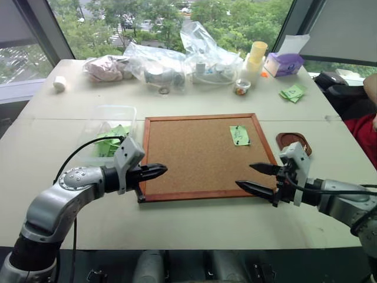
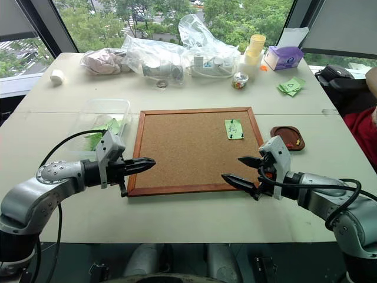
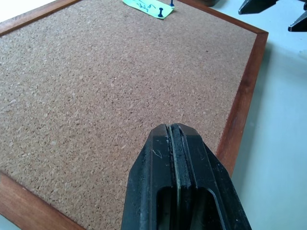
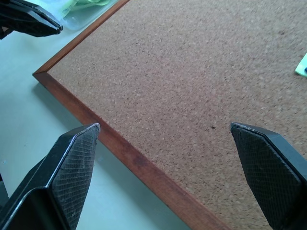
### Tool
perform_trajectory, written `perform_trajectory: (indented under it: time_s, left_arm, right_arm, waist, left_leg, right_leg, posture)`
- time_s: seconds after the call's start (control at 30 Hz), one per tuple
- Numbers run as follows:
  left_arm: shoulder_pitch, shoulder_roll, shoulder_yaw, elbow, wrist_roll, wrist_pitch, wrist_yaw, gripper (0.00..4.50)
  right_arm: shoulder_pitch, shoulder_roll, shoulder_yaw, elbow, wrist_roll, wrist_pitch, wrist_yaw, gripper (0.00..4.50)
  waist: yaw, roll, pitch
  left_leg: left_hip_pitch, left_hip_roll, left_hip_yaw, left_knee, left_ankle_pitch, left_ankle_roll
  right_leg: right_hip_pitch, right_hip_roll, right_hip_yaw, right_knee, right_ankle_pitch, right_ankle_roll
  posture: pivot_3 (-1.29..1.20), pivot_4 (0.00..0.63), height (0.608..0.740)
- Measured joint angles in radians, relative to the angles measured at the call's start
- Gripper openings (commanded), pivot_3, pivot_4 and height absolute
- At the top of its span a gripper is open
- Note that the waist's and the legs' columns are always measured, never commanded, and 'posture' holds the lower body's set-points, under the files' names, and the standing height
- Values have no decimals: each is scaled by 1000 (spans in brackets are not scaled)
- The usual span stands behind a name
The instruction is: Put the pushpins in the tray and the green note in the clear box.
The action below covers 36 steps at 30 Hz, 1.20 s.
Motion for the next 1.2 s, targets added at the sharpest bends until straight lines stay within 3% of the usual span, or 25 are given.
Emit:
perform_trajectory:
  time_s: [0.6,0.83,0.97,1.2]
  left_arm:
    - [-4,-11,2,11,0,0,15,106]
    - [-148,51,-18,95,92,-63,-14,106]
    - [-245,-23,-108,157,136,-101,-31,106]
    - [-372,-133,-301,379,294,-224,-75,106]
  right_arm:
    - [-24,19,37,-17,5,2,-48,4500]
    - [-112,27,39,29,4,11,-95,4500]
    - [-197,38,45,93,-22,2,-125,4500]
    - [-405,100,170,369,-245,-126,-178,4500]
  waist:
    - [0,0,0]
    - [1,0,0]
    - [4,0,0]
    - [-5,1,0]
  left_leg:
    - [0,0,0,0,0,0]
    - [0,0,0,0,0,0]
    - [0,-1,1,0,2,-3]
    - [0,-2,2,1,3,-5]
  right_leg:
    - [0,0,0,0,0,0]
    - [0,0,0,0,0,0]
    - [0,0,0,0,0,0]
    - [-1,3,0,0,0,0]
  posture:
    - [0,150,738]
    - [0,150,738]
    - [0,150,738]
    - [0,150,738]
